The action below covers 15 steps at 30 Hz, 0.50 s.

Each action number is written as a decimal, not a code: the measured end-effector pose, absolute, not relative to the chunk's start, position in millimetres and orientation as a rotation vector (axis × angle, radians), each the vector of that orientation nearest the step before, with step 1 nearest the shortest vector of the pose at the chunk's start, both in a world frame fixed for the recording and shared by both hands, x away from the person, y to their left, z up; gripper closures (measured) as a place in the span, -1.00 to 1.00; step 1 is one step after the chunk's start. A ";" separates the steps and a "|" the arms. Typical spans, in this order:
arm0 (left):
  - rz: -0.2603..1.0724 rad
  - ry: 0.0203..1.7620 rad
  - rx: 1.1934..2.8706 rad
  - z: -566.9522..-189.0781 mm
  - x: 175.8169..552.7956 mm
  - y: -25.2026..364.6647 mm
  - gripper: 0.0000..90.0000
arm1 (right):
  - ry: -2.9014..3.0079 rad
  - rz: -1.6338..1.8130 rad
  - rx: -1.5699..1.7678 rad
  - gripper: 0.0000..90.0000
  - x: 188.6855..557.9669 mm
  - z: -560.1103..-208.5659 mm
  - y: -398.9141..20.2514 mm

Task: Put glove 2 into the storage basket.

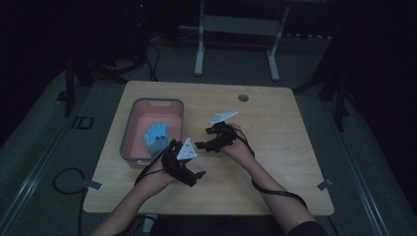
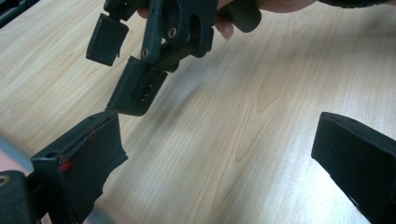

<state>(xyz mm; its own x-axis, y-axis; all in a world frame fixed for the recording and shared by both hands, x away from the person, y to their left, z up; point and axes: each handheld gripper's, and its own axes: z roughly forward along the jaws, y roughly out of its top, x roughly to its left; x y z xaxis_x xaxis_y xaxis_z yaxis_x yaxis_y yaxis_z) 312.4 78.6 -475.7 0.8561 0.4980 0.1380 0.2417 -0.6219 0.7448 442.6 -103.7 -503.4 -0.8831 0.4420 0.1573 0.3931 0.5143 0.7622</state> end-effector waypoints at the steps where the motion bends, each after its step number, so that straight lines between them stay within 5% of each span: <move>1: 0.426 0.525 2.264 -476.2 312.1 76.9 -0.96 | 2.682 1.325 0.743 -0.65 442.3 -503.8 -106.0; 15: 0.386 0.500 2.291 -496.4 310.6 54.4 -0.96 | 2.670 1.311 0.806 -0.65 439.6 -519.5 -125.9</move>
